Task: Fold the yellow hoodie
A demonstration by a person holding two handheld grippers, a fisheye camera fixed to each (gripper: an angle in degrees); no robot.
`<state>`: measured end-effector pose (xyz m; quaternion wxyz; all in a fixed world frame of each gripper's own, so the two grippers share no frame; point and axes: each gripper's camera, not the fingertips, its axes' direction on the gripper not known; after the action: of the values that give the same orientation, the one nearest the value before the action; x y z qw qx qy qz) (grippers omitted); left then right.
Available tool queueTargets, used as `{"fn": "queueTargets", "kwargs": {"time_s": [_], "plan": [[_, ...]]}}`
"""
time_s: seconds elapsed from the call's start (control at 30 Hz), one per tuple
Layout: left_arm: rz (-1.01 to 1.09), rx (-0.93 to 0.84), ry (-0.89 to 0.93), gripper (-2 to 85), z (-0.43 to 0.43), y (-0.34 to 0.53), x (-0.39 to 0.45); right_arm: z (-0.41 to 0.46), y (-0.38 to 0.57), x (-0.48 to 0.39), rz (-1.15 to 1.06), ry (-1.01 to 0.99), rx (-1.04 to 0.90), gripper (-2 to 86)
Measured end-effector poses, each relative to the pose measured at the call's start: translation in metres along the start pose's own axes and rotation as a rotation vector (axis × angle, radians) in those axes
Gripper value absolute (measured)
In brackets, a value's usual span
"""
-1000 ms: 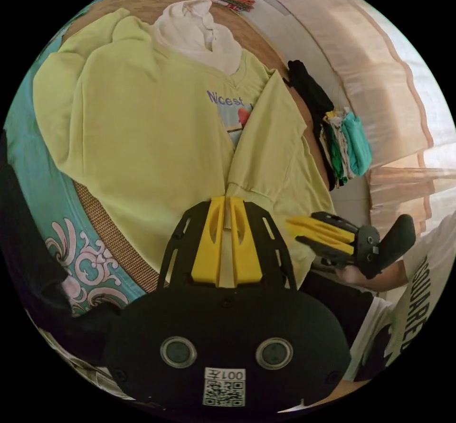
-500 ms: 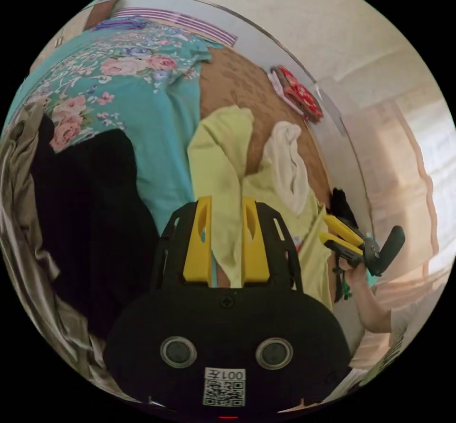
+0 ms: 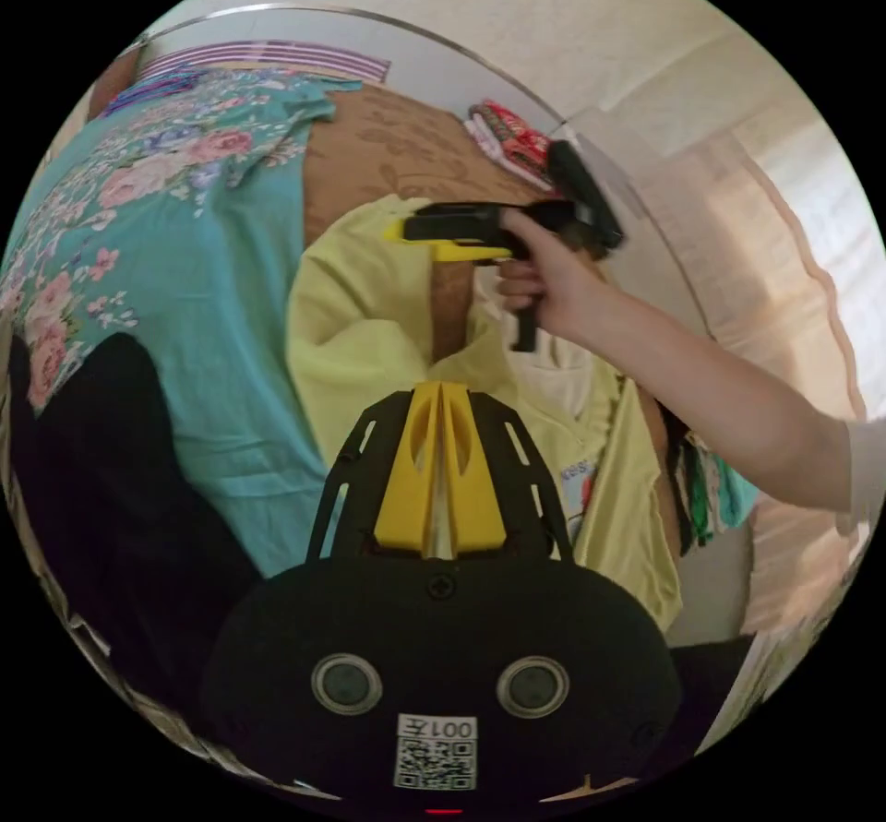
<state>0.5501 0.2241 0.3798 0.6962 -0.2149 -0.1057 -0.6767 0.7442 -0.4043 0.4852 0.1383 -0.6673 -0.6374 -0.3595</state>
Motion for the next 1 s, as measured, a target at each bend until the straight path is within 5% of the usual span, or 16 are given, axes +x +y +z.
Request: {"fn": "queueTargets", "kwargs": {"time_s": [0.23,0.5,0.67,0.77,0.83,1.0], "plan": [[-0.029,0.025,0.078,-0.8,-0.051,0.040,-0.017,0.042,-0.041,0.005,0.000,0.220,-0.019,3.1],[-0.180,0.156,0.010,4.0,-0.152,0.059,-0.112,0.003,-0.074,-0.044,-0.417,-0.428,0.040,1.4],[-0.161,0.317,0.312,12.0,-0.187,0.048,-0.167,-0.020,-0.091,-0.091,-0.737,-0.788,0.021,1.2],[-0.104,0.461,0.628,5.3,-0.201,0.063,-0.183,-0.020,-0.107,-0.101,-0.826,-0.916,-0.012,1.2],[-0.018,0.572,0.723,0.9,-0.214,0.075,-0.176,-0.008,-0.119,-0.102,-0.791,-0.851,-0.025,1.2],[0.011,0.566,0.618,-0.5,-0.243,0.085,-0.139,0.052,-0.137,-0.132,-0.731,-0.695,-0.056,1.5]]}}
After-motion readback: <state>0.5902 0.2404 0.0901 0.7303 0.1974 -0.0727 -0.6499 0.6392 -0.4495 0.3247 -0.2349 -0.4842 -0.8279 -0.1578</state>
